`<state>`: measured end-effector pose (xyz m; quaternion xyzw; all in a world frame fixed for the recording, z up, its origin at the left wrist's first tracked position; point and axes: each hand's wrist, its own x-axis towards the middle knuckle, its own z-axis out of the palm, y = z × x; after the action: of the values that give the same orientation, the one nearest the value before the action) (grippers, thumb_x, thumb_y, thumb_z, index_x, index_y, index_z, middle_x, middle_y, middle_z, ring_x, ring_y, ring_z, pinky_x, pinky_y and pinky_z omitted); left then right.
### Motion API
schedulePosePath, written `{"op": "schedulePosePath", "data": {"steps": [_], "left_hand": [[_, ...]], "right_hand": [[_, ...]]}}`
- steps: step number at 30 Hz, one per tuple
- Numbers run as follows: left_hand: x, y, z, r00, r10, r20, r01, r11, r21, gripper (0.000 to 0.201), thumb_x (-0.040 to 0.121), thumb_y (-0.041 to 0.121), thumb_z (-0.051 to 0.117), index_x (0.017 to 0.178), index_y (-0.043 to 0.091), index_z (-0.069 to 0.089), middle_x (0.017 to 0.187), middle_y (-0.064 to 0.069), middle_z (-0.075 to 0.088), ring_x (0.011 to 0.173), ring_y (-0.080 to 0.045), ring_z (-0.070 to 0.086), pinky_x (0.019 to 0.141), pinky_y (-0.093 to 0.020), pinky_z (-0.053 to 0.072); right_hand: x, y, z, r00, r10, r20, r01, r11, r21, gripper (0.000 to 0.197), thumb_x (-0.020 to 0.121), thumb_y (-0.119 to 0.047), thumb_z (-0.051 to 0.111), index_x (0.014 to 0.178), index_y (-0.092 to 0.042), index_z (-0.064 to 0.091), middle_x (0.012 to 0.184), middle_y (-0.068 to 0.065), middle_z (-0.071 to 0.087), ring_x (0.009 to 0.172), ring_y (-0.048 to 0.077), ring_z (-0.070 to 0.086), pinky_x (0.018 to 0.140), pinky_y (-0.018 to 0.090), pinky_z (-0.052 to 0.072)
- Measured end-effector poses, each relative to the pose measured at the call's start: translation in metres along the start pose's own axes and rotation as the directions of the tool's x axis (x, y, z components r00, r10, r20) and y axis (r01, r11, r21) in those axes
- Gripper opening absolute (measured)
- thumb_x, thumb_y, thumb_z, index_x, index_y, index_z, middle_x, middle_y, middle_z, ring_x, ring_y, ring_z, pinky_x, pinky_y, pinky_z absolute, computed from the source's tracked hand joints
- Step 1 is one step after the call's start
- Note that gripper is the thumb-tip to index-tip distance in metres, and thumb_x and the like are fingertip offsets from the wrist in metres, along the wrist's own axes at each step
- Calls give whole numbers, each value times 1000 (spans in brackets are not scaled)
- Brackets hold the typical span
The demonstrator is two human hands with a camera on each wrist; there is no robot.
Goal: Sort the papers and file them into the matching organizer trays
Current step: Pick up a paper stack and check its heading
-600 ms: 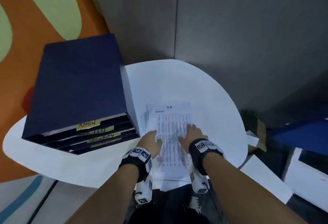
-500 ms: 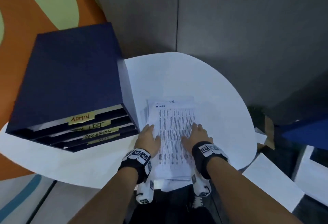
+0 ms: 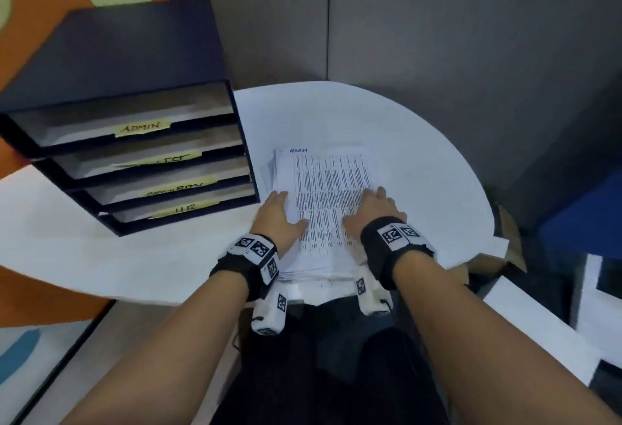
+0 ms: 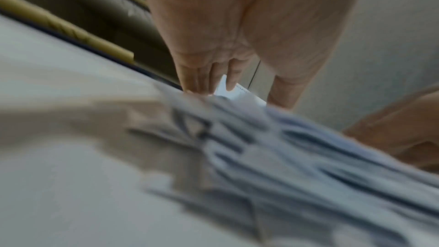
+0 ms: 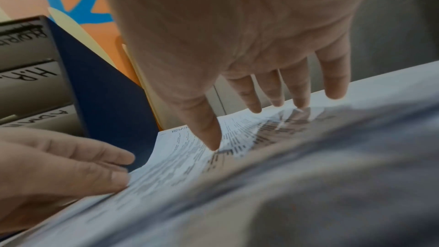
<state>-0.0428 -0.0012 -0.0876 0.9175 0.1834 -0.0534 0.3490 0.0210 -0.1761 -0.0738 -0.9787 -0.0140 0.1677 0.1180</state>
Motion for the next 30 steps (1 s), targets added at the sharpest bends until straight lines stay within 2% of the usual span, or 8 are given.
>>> {"op": "schedulePosePath", "data": {"steps": [4, 7, 12, 17, 20, 23, 27, 30], "left_hand": [[-32, -1, -21, 998, -69, -7, 68, 993, -94, 81, 88, 31, 67, 153, 10, 24, 153, -10, 38, 137, -25, 42, 109, -29, 37], [-52, -3, -32, 994, -95, 49, 99, 990, -102, 79, 90, 32, 65, 154, 13, 23, 151, -11, 42, 133, -27, 46, 104, -30, 39], [-75, -7, -41, 988, -101, 120, 118, 984, -137, 80, 89, 31, 68, 153, 14, 22, 152, -14, 40, 134, -29, 46, 110, -40, 40], [-77, -16, -45, 985, -75, 157, 96, 987, -132, 80, 89, 30, 69, 153, 14, 24, 149, -12, 44, 129, -28, 51, 108, -40, 42], [-74, -15, -41, 990, -63, 129, 73, 995, -69, 76, 91, 32, 66, 152, 11, 26, 151, -12, 42, 133, -28, 47, 108, -34, 40], [-64, -7, -38, 995, -79, 63, 83, 995, -58, 74, 93, 35, 61, 151, 8, 24, 153, -12, 38, 135, -30, 43, 105, -34, 37], [-48, 6, -33, 985, -172, 14, 173, 975, -136, 74, 94, 35, 58, 152, 7, 21, 152, -13, 38, 133, -31, 44, 99, -34, 40], [-42, 9, -27, 983, -184, 9, 184, 977, -106, 69, 92, 37, 58, 147, 5, 31, 141, -14, 48, 122, -30, 52, 88, -32, 43]], "right_hand": [[-39, 16, -5, 997, 64, 53, -71, 987, 146, 59, 82, -36, 58, 133, -13, 40, 135, 9, 45, 114, 30, 53, 96, 41, 45], [-62, 27, -7, 997, 42, 57, -55, 967, 248, 54, 83, -33, 57, 131, -12, 42, 128, 8, 52, 106, 27, 57, 85, 32, 49], [-89, 37, -10, 1000, -30, -3, 28, 885, 464, 71, 87, -36, 62, 147, -15, 31, 148, 7, 40, 131, 27, 44, 104, 31, 35], [-97, 46, -5, 995, -66, -71, 95, 803, 589, 69, 84, -35, 68, 144, -18, 38, 143, 9, 47, 120, 27, 53, 97, 35, 45], [-99, 47, 1, 995, -24, -100, 82, 776, 625, 64, 85, -32, 67, 142, -17, 41, 143, 8, 47, 120, 26, 53, 102, 38, 44], [-91, 46, 2, 992, 43, -117, 37, 795, 606, 63, 86, -31, 65, 142, -16, 40, 139, 8, 49, 111, 26, 57, 98, 33, 45], [-59, 47, -7, 984, 164, -74, -101, 842, 529, 70, 88, -37, 61, 144, -7, 33, 143, 14, 44, 127, 30, 47, 99, 32, 39], [-35, 42, -11, 981, 192, -31, -167, 912, 376, 72, 84, -49, 62, 136, -5, 39, 134, 15, 51, 114, 33, 54, 88, 34, 46]]}}
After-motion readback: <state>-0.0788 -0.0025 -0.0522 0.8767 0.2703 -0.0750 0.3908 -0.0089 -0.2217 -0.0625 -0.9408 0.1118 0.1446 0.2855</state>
